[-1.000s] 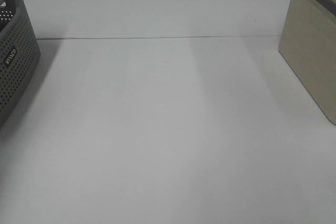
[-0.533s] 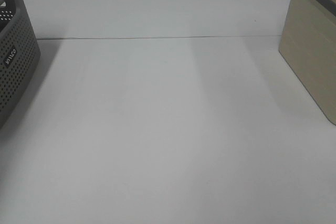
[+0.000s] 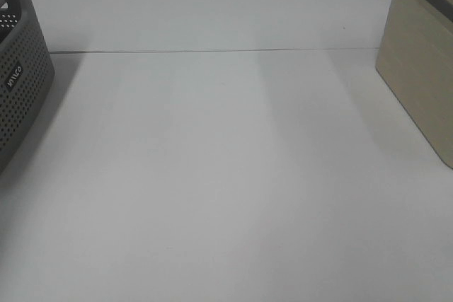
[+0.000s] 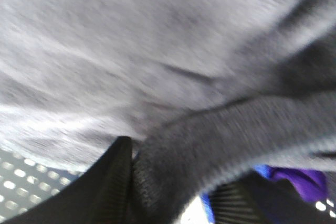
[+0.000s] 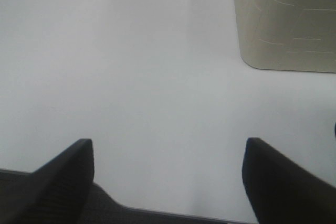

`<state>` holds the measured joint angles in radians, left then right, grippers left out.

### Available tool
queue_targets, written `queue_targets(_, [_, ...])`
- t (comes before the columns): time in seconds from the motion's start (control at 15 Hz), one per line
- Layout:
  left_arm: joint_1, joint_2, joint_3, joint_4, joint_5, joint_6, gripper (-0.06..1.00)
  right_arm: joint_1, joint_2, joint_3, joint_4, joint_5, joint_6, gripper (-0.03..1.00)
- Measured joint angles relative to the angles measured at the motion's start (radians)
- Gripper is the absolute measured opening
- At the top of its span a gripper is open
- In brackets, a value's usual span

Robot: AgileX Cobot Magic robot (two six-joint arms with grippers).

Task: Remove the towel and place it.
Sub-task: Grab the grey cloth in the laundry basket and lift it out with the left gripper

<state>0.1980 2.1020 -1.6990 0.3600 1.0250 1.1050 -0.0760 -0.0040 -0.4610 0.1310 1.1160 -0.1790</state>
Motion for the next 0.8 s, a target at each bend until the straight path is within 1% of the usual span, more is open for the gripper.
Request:
queue_targets(0.27, [0.0,0.0,0.0,0.008,0.019,-0.02,0.4,0.0,0.0,0.0,0.0,0.0,0.0,0.77])
queue_targets(0.33, [0.0,0.0,0.0,0.013,0.022,-0.021,0.37,0.0,0.0,0.0,0.0,0.0,0.0,0.77])
queue_targets(0.4, [0.0,0.0,0.0,0.027,0.027,-0.021,0.29,0.0,0.0,0.0,0.0,0.0,0.0,0.77])
queue_targets(0.53, [0.0,-0.011,-0.001,0.065,0.046,-0.022,0.05,0.0,0.0,0.0,0.0,0.0,0.0,0.77])
queue_targets(0.6, [0.0,-0.02,-0.014,0.071,0.07,-0.022,0.01,0.0,0.0,0.0,0.0,0.0,0.0,0.77])
queue_targets(0.73, [0.0,-0.038,-0.029,0.072,0.114,-0.023,0.0,0.0,0.0,0.0,0.0,0.0,0.0,0.77])
queue_targets(0.8, [0.0,-0.064,-0.06,0.069,0.151,-0.083,0.0,0.0,0.0,0.0,0.0,0.0,0.0,0.77])
